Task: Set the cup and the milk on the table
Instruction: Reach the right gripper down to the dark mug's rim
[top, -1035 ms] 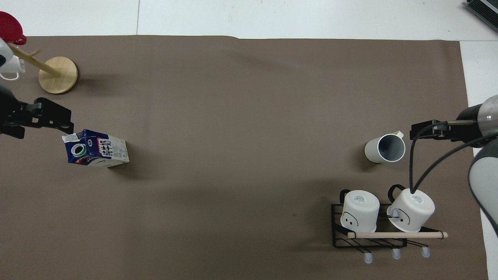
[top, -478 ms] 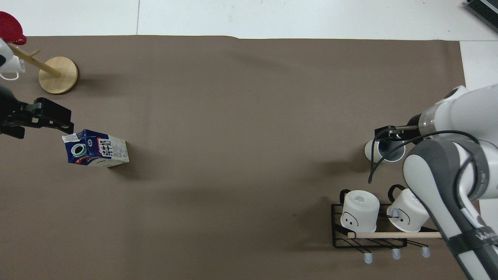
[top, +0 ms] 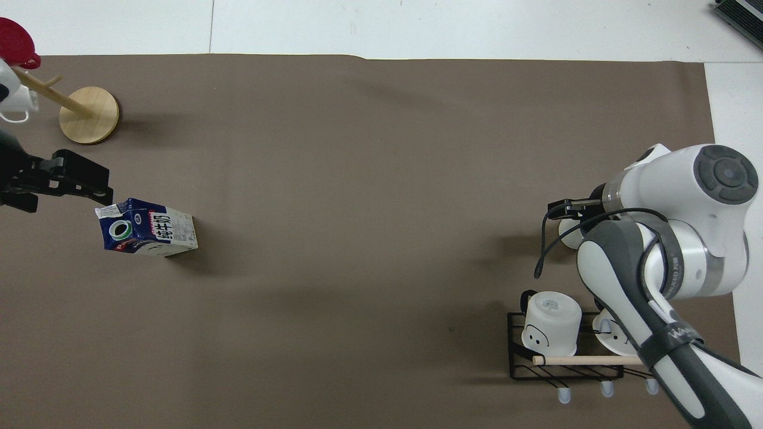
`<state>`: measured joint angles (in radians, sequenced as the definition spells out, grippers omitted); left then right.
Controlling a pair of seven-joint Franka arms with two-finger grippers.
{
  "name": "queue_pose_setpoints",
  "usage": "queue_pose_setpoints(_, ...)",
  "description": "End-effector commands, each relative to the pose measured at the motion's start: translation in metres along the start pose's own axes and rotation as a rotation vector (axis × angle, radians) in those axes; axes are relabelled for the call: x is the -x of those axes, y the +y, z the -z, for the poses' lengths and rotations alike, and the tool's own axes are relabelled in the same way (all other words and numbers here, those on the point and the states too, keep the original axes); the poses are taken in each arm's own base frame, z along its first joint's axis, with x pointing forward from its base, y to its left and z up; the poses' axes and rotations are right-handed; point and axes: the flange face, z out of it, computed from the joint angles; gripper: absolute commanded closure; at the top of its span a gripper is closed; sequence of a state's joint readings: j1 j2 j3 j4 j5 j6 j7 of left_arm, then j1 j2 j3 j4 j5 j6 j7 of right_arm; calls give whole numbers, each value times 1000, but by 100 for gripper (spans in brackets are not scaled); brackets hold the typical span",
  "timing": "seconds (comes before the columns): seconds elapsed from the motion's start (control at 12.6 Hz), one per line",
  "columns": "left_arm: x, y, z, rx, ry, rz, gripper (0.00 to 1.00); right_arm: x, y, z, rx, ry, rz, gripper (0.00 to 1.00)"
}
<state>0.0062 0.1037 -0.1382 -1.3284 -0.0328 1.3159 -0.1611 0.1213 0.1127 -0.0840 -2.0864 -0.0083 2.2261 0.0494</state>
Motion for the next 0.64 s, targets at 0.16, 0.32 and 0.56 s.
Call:
queue_pose_setpoints(0.16, 7, -3, 2, 8, -5, 12, 0, 2, 1, -25, -9, 3, 38, 0)
queue_pose_setpoints(0.32, 7, -3, 2, 8, -5, 12, 0, 3, 5, -29, -9, 4, 57, 0)
queue_pose_setpoints(0.56, 7, -3, 2, 8, -5, 12, 0, 4, 4, -30, -9, -3, 59, 45)
